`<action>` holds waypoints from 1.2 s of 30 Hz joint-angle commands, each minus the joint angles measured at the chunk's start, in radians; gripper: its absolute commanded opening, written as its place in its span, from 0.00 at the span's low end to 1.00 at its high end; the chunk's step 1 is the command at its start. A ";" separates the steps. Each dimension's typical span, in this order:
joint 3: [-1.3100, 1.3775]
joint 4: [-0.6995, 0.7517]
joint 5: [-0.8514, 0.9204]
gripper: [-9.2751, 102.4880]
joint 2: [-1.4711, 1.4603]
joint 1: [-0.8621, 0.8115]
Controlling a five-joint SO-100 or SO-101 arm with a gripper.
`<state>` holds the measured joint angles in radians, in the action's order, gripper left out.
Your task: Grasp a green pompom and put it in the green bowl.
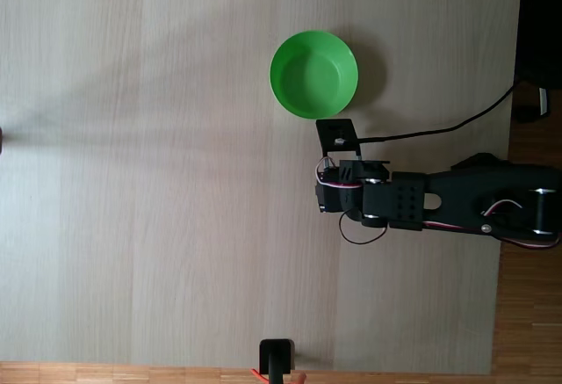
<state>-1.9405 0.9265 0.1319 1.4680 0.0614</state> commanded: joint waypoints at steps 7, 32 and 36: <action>0.037 0.008 0.005 0.08 0.225 -0.049; 0.187 0.005 0.181 0.08 0.319 -0.565; 0.186 0.006 0.229 0.08 0.287 -0.598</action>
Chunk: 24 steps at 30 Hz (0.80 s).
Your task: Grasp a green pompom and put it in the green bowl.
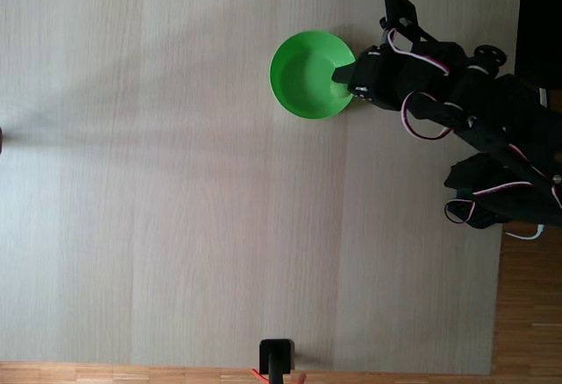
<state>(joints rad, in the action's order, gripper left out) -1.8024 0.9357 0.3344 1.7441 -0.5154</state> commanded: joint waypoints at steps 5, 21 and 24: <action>0.046 -0.014 0.078 0.09 -0.058 -0.054; 0.034 -0.006 0.084 0.43 -0.067 -0.066; 0.034 -0.003 0.084 0.42 -0.061 -0.048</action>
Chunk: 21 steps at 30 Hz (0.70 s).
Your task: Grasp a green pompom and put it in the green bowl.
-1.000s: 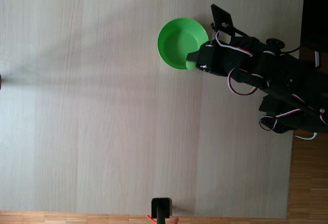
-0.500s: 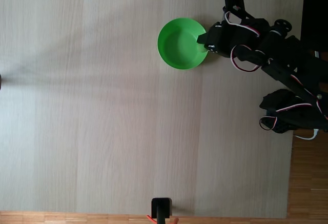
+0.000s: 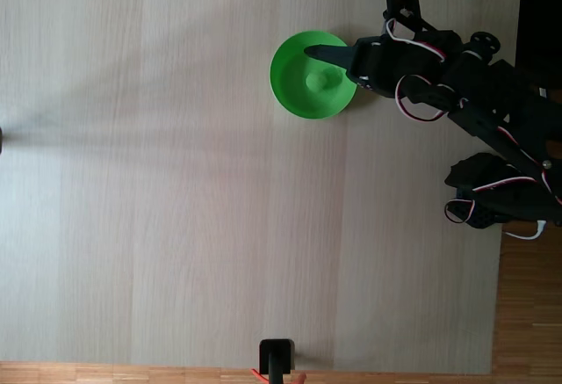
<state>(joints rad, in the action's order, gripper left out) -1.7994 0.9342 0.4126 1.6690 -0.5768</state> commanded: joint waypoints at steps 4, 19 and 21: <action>0.029 0.002 -0.002 0.39 0.081 0.077; -0.311 0.083 -0.012 0.12 0.626 0.377; -0.360 0.092 -0.012 0.07 0.710 0.402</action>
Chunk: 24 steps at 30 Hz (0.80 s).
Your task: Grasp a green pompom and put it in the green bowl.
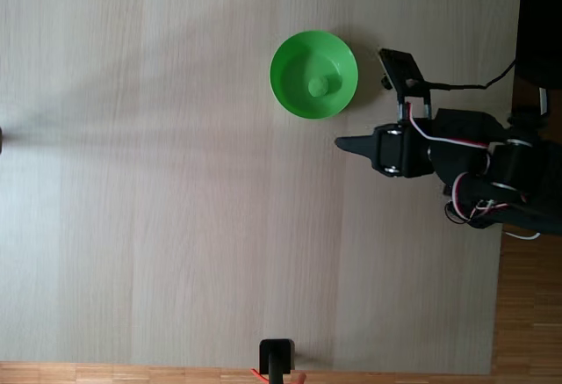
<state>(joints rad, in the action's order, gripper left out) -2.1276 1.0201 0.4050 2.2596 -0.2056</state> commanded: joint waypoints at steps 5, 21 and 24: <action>-0.133 0.074 -0.031 0.08 0.308 0.094; -0.436 0.149 -0.291 0.08 0.718 0.336; -0.537 0.149 -0.291 0.08 0.805 0.350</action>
<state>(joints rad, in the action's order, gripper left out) -2.6154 1.1658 0.1166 3.0035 0.1289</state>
